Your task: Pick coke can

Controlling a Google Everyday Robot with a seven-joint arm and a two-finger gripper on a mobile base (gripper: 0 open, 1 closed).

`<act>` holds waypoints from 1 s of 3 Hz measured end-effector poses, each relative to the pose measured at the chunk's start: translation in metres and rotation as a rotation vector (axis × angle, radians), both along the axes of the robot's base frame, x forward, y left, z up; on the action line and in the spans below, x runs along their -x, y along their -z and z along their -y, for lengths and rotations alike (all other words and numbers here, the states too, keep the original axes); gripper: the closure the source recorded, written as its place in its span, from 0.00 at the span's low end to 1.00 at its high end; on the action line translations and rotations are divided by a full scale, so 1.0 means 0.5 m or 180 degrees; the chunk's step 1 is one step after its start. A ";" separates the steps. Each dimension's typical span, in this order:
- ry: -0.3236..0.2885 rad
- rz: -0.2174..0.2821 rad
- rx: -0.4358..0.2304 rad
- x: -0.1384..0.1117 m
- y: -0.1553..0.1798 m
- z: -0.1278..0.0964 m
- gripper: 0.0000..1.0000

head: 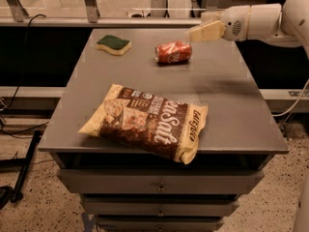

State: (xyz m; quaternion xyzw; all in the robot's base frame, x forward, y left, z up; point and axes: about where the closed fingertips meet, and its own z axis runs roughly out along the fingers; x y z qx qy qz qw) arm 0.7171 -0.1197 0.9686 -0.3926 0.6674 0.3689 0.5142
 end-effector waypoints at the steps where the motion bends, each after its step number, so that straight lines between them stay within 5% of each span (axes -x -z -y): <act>1: 0.0065 0.0037 0.0069 0.005 0.002 0.014 0.00; 3: 0.0646 0.0273 0.0602 0.004 0.007 0.177 0.00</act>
Offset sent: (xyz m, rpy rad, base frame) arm -0.0019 -0.1105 -0.0054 -0.2231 -0.0923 -0.2690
